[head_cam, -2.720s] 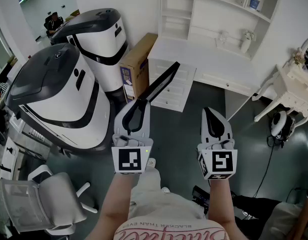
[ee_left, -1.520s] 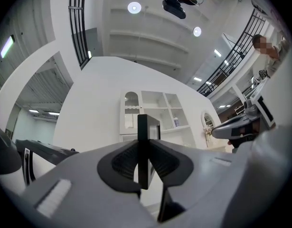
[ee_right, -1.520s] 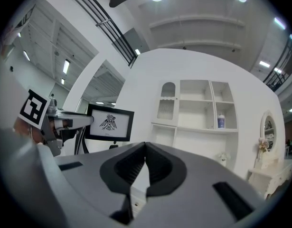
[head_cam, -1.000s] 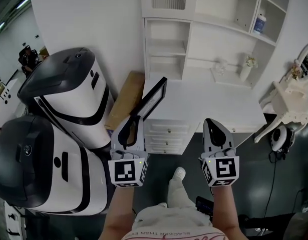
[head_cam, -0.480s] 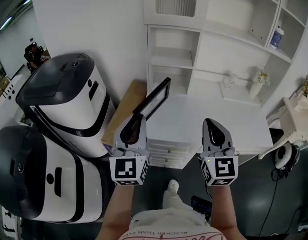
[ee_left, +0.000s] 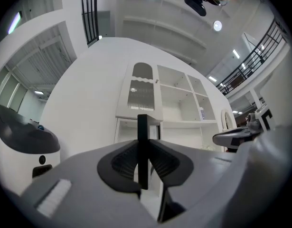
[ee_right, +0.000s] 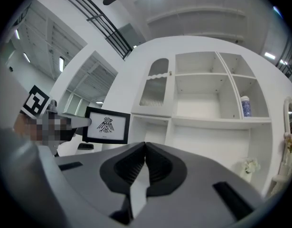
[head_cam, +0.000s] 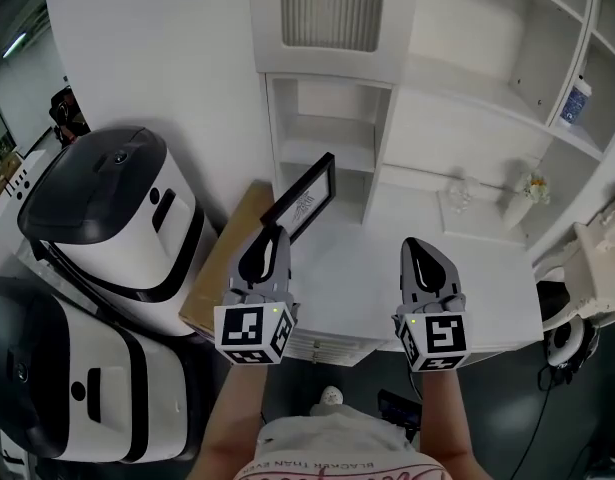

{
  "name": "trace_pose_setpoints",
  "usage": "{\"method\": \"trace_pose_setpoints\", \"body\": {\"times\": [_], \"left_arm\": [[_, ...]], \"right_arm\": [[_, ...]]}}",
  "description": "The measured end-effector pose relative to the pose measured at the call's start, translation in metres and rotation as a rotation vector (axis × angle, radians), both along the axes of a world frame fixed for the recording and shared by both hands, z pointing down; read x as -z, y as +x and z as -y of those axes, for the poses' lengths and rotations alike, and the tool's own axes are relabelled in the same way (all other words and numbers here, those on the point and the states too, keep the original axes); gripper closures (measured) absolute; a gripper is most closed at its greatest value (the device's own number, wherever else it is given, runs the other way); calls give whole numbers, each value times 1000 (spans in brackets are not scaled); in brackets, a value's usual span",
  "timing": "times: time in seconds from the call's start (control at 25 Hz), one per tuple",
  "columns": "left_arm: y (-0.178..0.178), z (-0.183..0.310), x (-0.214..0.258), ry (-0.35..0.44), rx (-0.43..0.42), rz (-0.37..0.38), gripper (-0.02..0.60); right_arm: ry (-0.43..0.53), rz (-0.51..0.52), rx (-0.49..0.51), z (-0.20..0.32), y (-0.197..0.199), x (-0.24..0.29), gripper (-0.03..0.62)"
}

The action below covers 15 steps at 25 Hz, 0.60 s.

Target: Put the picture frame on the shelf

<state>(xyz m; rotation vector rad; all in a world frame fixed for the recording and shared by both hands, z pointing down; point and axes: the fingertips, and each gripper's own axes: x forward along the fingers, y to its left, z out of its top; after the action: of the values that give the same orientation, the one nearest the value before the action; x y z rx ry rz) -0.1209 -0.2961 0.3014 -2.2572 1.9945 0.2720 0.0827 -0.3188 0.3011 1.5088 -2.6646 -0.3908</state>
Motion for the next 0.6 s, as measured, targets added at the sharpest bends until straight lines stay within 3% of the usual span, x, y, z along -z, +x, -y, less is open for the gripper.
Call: {"method": "trace_pose_setpoints", "body": {"times": [0.28,0.6], "left_arm": [[12,50,-7,-52,7,-86,508],[6,83,-21,-117,-8,-314,508]], "right_arm": [[-19,15,16,50,15,-4,585],[-46,19,31,76,14,-14,585]]}}
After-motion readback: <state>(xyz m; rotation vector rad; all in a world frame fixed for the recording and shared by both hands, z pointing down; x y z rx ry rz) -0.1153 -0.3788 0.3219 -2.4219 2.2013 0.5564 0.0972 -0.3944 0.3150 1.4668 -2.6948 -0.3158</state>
